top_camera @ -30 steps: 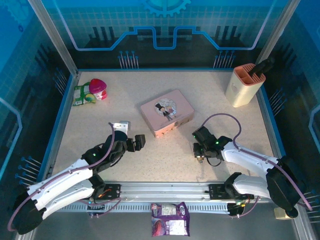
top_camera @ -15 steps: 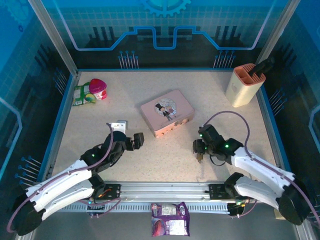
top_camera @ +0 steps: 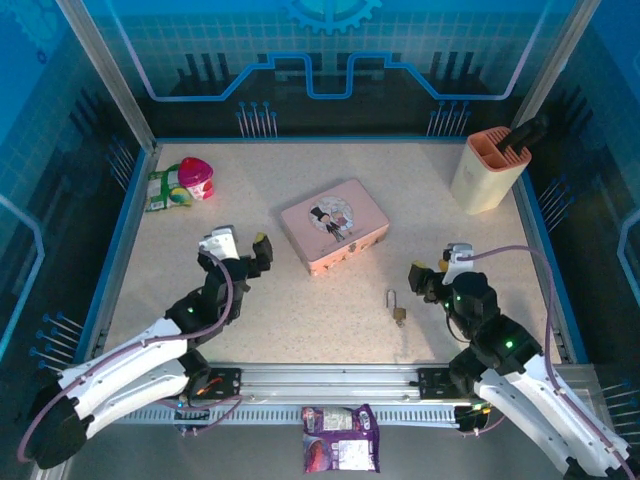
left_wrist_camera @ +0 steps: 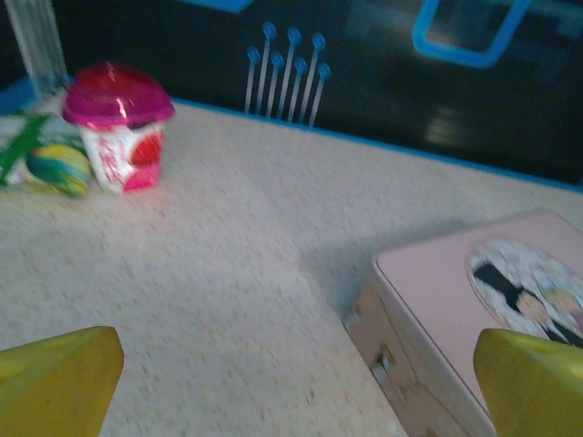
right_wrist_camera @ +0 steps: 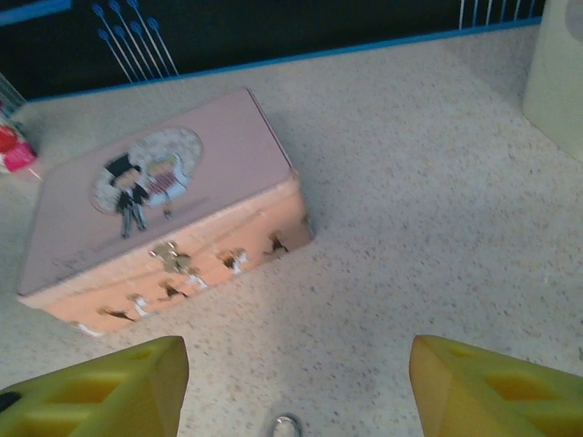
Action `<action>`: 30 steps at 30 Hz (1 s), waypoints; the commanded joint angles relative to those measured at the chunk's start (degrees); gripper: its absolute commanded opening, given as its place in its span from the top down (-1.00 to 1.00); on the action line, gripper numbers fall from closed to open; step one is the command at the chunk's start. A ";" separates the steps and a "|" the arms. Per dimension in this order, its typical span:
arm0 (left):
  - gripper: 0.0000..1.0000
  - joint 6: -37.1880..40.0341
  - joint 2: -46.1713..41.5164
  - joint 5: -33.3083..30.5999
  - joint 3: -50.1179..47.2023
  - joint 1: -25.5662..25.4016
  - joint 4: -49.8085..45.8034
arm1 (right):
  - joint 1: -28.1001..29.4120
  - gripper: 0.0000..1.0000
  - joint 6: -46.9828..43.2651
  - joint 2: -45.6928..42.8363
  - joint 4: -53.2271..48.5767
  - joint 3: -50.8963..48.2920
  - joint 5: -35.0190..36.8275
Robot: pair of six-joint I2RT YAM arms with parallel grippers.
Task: Unlock a padlock with a key
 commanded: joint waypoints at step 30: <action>-0.98 32.41 45.96 17.07 -11.72 24.44 72.52 | -13.42 -0.99 -36.37 20.63 60.22 -18.84 4.39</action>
